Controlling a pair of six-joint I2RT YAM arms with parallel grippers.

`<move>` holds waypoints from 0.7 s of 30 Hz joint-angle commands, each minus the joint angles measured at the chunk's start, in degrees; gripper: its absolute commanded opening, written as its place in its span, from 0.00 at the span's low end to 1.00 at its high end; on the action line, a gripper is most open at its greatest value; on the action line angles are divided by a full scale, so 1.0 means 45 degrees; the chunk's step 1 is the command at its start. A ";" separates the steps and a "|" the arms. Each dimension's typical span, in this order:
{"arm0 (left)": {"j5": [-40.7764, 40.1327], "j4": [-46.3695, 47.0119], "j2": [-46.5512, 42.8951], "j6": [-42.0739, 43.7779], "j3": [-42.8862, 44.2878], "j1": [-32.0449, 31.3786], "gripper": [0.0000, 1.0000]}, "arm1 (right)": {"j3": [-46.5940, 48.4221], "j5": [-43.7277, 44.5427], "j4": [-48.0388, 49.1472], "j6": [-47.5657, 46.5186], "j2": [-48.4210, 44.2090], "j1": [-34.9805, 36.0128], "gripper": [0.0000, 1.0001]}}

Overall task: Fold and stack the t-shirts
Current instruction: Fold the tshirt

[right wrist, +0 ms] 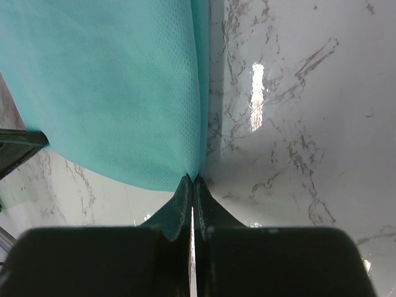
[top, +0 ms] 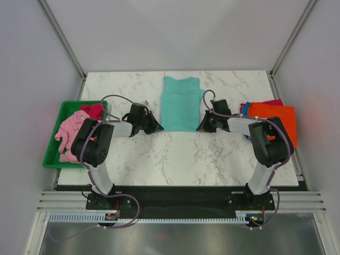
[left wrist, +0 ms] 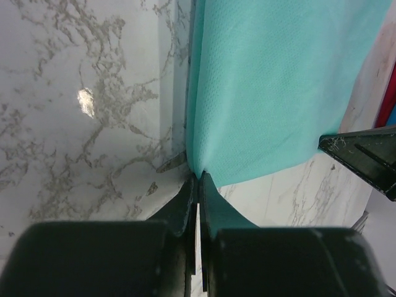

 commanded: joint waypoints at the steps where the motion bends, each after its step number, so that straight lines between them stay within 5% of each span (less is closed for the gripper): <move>1: -0.0671 -0.0046 -0.1073 0.0307 -0.0158 -0.0405 0.02 | -0.0323 -0.0242 0.0210 -0.0111 -0.0474 -0.0006 0.00; 21: -0.3406 -0.8092 -1.1540 -0.1312 -0.1896 -0.4449 0.02 | -0.2804 0.1612 -0.4632 0.1449 -1.0296 0.2240 0.00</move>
